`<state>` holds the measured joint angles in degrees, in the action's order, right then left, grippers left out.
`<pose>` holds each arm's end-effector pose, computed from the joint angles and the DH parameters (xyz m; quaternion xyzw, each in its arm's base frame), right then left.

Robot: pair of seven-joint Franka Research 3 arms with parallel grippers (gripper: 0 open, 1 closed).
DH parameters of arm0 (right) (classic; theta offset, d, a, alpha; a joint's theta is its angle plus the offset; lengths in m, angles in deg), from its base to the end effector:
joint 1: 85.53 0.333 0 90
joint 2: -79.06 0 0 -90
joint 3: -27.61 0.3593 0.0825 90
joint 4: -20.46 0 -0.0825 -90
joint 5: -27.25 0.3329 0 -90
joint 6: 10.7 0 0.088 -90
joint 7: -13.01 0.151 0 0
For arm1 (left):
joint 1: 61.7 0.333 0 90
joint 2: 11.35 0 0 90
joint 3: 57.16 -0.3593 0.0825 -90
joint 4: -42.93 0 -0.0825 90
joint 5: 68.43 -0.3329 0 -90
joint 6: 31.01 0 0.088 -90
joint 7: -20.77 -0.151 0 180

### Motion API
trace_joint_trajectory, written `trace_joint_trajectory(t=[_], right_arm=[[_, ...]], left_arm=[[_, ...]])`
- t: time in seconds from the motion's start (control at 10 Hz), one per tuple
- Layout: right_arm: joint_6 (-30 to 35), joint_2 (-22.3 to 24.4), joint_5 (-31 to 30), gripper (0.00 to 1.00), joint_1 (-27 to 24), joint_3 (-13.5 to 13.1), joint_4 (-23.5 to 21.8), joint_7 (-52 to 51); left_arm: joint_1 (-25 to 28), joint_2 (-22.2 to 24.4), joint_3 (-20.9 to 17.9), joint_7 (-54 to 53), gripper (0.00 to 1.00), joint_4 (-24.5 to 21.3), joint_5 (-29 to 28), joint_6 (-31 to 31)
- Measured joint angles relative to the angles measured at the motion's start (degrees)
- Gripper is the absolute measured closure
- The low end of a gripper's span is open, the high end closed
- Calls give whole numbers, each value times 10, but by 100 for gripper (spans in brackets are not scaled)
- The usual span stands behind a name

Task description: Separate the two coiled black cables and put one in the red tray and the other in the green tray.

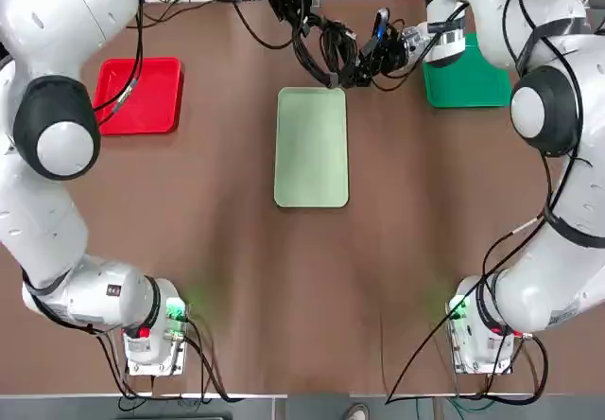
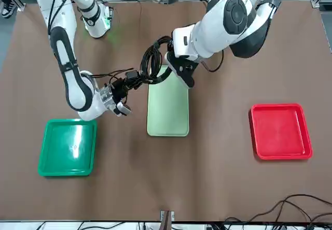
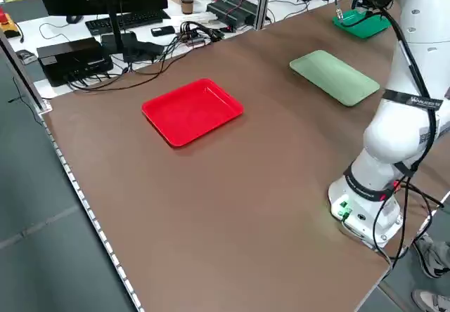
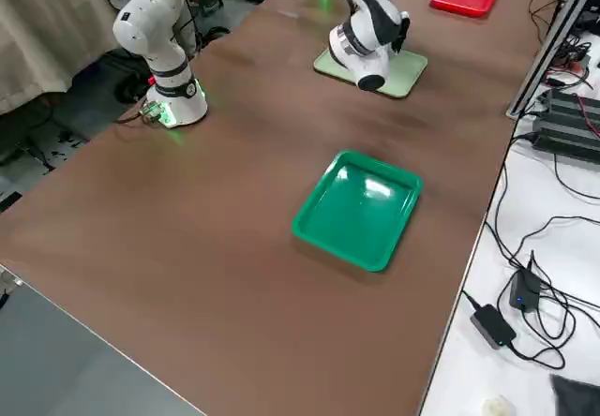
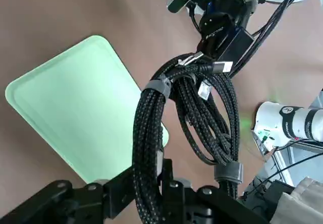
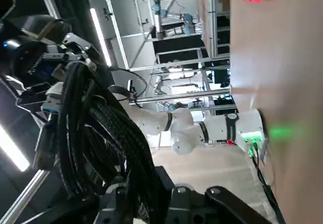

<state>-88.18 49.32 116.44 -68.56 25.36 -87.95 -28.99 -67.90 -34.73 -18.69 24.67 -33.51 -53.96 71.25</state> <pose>0.5045 0.3084 0.3669 -0.6500 -0.1047 0.1930 0.7276 0.4898 -0.4107 0.5652 0.9219 -0.2929 -0.0428 0.2500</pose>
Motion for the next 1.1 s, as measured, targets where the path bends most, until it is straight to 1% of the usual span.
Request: trace_joint_trajectory(t=[0.2, 0.3, 0.5, 0.7, 0.9, 1.0, 1.1], right_arm=[[0, 11, -46, 83, -4, -20, 2, 34], [0, 17, -82, 83, -15, -30, 3, 52], [1, 28, -179, 85, -64, -37, 22, 92], [5, 32, -293, 85, -123, -39, 70, 135], [2, 32, -395, 85, -183, -40, 130, 146], [-4, 28, -448, 85, -211, -41, 162, 146], [-27, 12, -501, 85, -233, -41, 191, 130]], left_arm=[[0, 0, 0, 0, 78, 0, 0, 1], [2, 0, 0, -2, 78, 0, 0, 0], [5, 0, -2, -4, 78, 0, 0, -3], [6, 1, -12, -5, 78, 0, -9, -13], [6, 1, -51, -26, 79, 0, -18, -55], [7, 5, -78, -55, 79, -4, -20, -73], [8, 15, -111, -98, 79, -18, -21, -82]])
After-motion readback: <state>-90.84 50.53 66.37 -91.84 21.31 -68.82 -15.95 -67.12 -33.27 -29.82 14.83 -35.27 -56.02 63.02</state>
